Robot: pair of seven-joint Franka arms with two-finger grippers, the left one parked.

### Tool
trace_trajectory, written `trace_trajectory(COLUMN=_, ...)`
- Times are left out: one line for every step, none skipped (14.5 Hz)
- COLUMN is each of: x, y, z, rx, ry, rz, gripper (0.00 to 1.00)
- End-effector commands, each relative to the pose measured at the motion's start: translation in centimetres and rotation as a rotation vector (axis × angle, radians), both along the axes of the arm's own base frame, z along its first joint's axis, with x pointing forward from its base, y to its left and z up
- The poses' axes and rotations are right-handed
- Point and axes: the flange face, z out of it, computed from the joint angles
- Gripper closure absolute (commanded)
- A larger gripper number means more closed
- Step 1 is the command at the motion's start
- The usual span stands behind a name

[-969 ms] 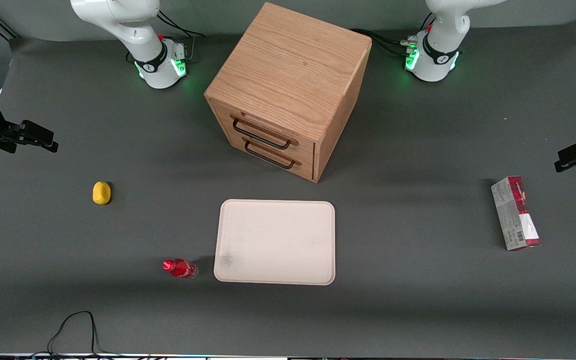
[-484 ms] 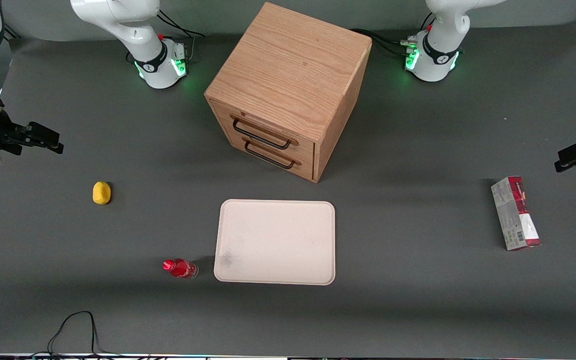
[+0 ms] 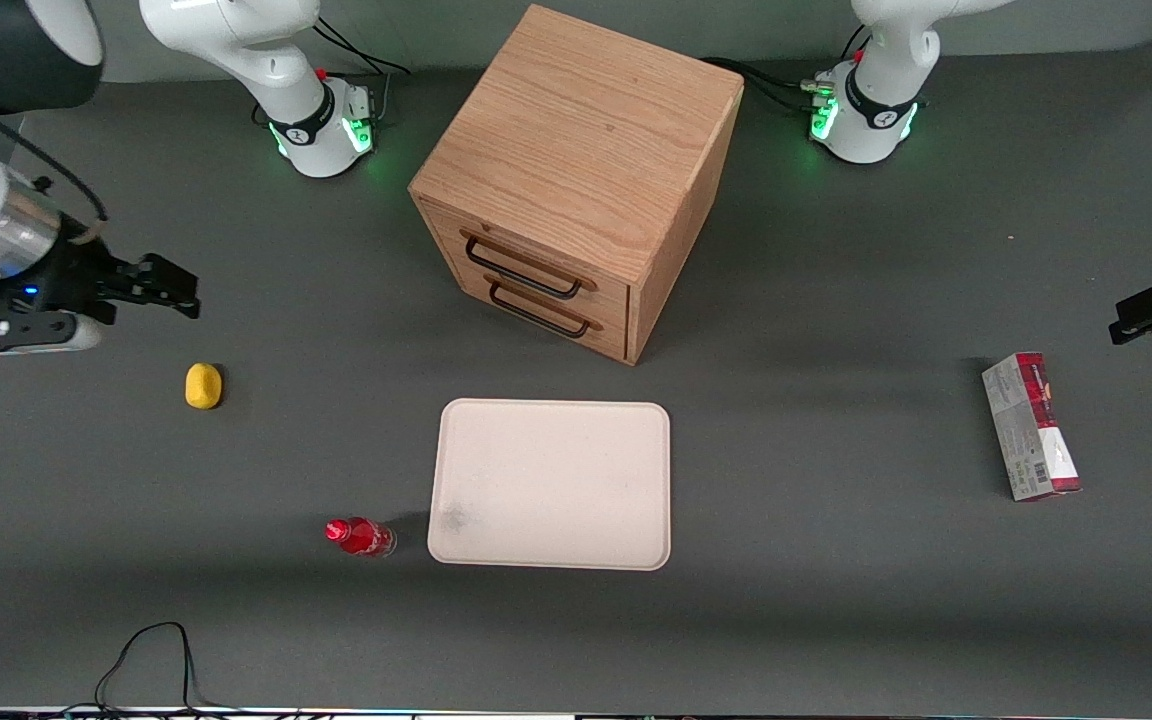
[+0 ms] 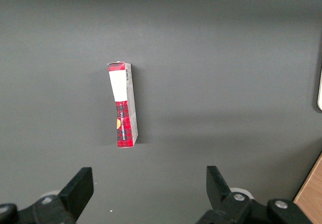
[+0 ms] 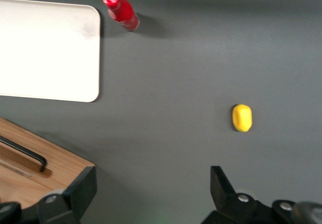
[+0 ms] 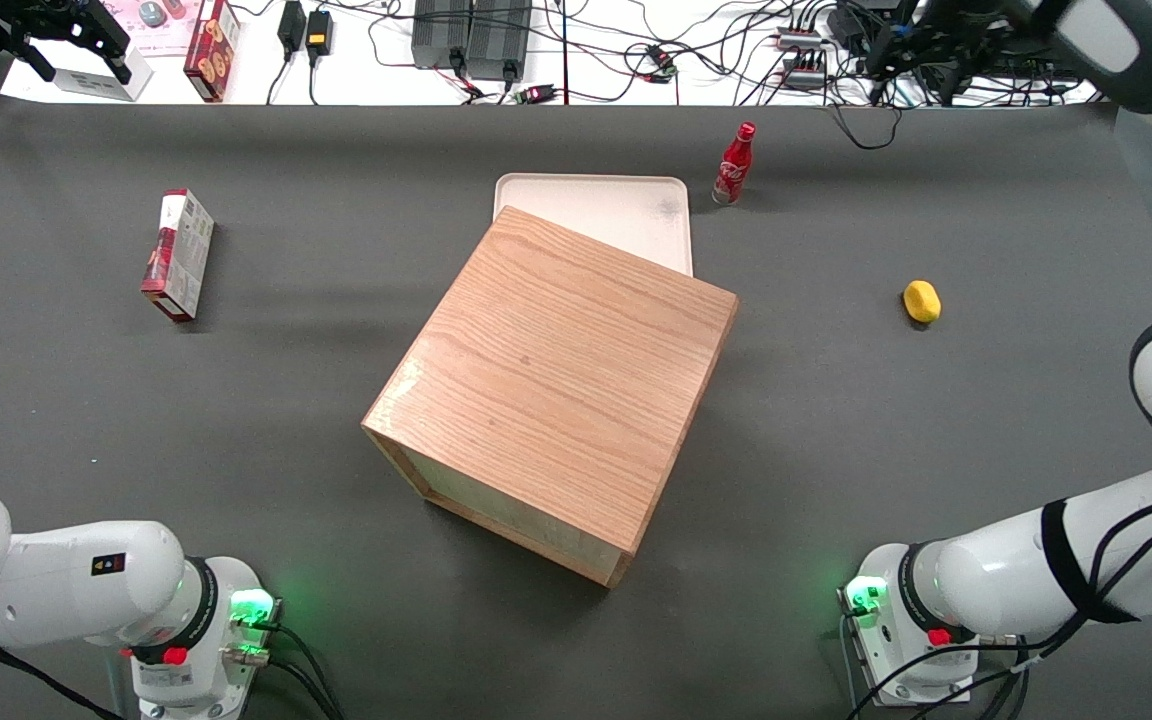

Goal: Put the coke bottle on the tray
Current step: 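Move the open right gripper down to the red Coca-Cola bottle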

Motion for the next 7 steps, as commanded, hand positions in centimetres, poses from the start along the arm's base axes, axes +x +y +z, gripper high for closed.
trace_trajectory(x=0.7, y=2.8, z=0.6, rx=0.012, ry=-0.018, rz=-0.030, gripper=0.00)
trace_trajectory(x=1.0, y=3.4, z=0.9, rx=0.014, ry=-0.027, rz=-0.015, gripper=0.00)
trace_trajectory(x=1.8, y=3.6, z=1.0, rx=0.014, ry=-0.031, rz=-0.007, gripper=0.00)
trace_trajectory(x=2.6, y=4.0, z=1.4, rx=0.014, ry=-0.041, rz=-0.001, gripper=0.00)
trace_trajectory(x=3.7, y=4.3, z=1.2, rx=0.008, ry=-0.029, rz=0.023, gripper=0.00)
trace_trajectory(x=4.9, y=4.6, z=1.1, rx=0.004, ry=-0.024, rz=0.062, gripper=0.00)
trace_trajectory(x=6.1, y=5.0, z=0.9, rx=0.001, ry=-0.022, rz=0.099, gripper=0.00)
